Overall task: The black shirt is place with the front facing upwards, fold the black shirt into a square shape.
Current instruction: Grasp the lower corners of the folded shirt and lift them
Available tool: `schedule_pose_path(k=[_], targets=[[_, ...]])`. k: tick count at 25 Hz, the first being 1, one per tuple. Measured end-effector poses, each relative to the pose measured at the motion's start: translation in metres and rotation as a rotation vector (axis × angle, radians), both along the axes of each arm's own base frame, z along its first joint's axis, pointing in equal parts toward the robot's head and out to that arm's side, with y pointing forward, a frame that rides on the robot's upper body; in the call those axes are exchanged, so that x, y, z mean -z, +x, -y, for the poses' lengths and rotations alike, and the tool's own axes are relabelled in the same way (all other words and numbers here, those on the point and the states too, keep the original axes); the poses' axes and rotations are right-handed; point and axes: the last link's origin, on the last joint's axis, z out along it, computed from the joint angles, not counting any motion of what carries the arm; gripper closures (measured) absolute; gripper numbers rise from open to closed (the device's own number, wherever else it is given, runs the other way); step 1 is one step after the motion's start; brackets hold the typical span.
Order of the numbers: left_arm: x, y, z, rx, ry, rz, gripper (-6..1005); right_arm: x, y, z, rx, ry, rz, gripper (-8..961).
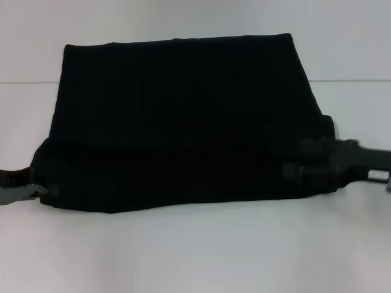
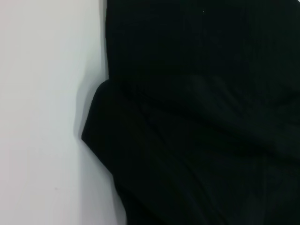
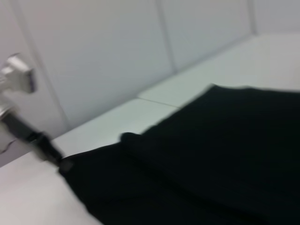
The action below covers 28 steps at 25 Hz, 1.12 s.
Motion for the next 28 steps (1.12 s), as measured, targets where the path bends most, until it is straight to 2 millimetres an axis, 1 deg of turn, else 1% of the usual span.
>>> schedule_pose_path(k=[1,7,10,12,15,18,22,25,28], targets=[[0.0,0.0,0.0,0.001,0.0,-0.001,870,-0.008,0.0,-0.005,0.045,-0.01,0.004,56],[-0.003,0.001,-0.002,0.007,0.0,-0.003,979,-0.056,-0.006,-0.036,0.359,-0.111,0.108,64],[-0.003,0.001,-0.002,0.009,0.001,-0.002,979,-0.072,-0.013,-0.048,0.523,-0.159,0.166,68],[-0.003,0.002,-0.002,0.011,0.001,-0.002,979,-0.077,-0.019,-0.056,0.61,-0.162,0.204,70],[-0.003,0.002,-0.002,0.012,-0.001,-0.001,979,-0.074,-0.029,-0.061,0.686,-0.183,0.281,74],[-0.003,0.002,-0.001,0.012,-0.003,-0.001,978,-0.06,-0.035,-0.062,0.701,-0.219,0.364,78],[-0.002,0.002,-0.001,0.014,-0.004,0.0,978,-0.043,-0.028,-0.062,0.734,-0.227,0.437,83],[-0.002,0.002,-0.001,0.016,-0.005,0.0,978,-0.036,-0.022,-0.062,0.753,-0.229,0.449,87],[-0.002,0.001,0.0,0.016,-0.005,0.0,978,-0.031,-0.021,-0.06,0.756,-0.239,0.439,91]])
